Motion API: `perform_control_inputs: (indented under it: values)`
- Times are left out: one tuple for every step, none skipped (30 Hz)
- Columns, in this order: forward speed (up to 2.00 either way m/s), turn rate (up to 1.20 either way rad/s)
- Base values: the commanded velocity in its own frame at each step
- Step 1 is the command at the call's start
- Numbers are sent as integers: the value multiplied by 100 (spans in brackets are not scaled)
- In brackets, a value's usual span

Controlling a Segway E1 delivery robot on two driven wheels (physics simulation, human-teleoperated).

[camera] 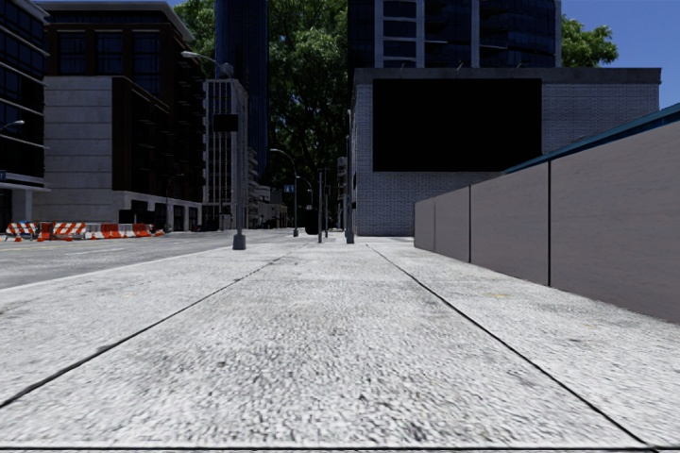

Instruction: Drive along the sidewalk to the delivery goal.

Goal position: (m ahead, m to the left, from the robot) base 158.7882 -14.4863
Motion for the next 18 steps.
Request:
perform_control_inputs:
  values:
    - [200, 0]
    - [200, 0]
    - [200, 0]
    - [200, 0]
    - [200, 0]
    - [200, 0]
    - [200, 0]
    - [200, 0]
    - [200, 0]
    - [200, 0]
    - [200, 0]
    - [200, 0]
    - [200, 0]
    - [200, 0]
    - [200, 0]
    - [200, 0]
    - [200, 0]
    - [200, 0]
